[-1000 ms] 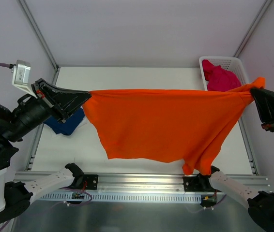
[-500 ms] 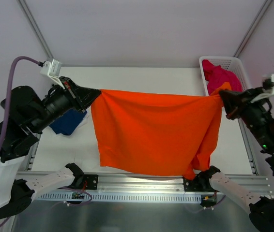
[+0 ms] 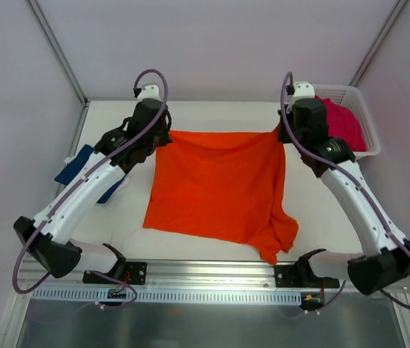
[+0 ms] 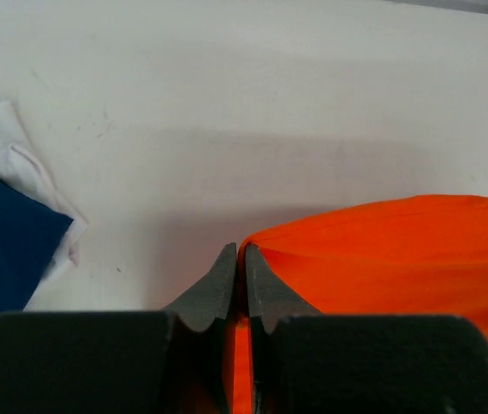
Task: Fold and stack the t-shirts
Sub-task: Flatten out the tshirt
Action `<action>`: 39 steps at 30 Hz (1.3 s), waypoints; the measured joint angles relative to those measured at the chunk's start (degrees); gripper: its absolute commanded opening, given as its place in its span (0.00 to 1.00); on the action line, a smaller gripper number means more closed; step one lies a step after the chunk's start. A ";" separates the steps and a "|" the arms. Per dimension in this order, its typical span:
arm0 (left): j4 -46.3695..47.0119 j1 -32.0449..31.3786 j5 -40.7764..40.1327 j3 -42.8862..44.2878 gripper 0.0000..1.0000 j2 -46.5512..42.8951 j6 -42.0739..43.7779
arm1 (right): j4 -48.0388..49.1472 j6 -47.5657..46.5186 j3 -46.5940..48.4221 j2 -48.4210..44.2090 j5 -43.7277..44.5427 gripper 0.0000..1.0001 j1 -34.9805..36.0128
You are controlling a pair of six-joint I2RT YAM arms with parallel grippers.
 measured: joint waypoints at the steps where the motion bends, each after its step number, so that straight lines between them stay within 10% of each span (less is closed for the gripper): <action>1: 0.44 1.03 -0.76 -1.27 0.00 1.49 -0.22 | 0.81 0.00 -0.20 2.56 -0.07 0.00 -0.68; 14: 12.79 15.04 -7.17 0.42 0.00 25.33 -4.35 | 8.72 -0.42 27.23 48.63 -5.35 0.01 -5.38; 16: 13.92 16.63 -7.56 5.97 0.02 31.78 -4.31 | 8.46 -0.70 35.65 55.06 -6.03 0.13 -5.49; 17: 13.97 17.22 -7.98 8.61 0.19 34.36 -4.11 | 8.48 -0.68 39.19 57.83 -6.47 0.52 -5.55; 20: 14.99 18.60 -9.84 18.40 0.99 43.65 -1.84 | 9.18 -0.02 47.95 64.30 -8.04 0.59 -6.29; 22: 15.98 19.17 -10.93 23.61 0.99 48.43 -1.18 | 10.01 0.39 50.12 66.23 -9.03 0.60 -7.26; 24: 16.20 19.37 -11.76 26.47 0.99 51.10 0.17 | 10.40 0.74 49.62 66.34 -9.77 0.67 -8.26; 25: 16.22 19.34 -11.82 26.93 0.99 51.58 0.61 | 11.47 0.94 48.54 65.92 -10.16 0.88 -8.68; 32: 17.05 17.59 -10.56 20.92 0.85 42.86 1.57 | 13.62 0.42 31.32 52.65 -13.86 0.88 -10.10; 35: 18.08 14.97 -9.66 14.86 0.65 34.51 1.70 | 13.31 0.48 26.97 45.33 -13.77 0.71 -9.66; 36: 18.60 13.60 -9.29 12.37 0.30 31.43 1.51 | 13.00 0.37 25.35 42.66 -13.40 0.49 -9.49; 39: 20.06 9.46 -5.92 4.79 0.00 23.43 -0.09 | 12.00 0.22 22.18 36.79 -11.61 0.01 -9.09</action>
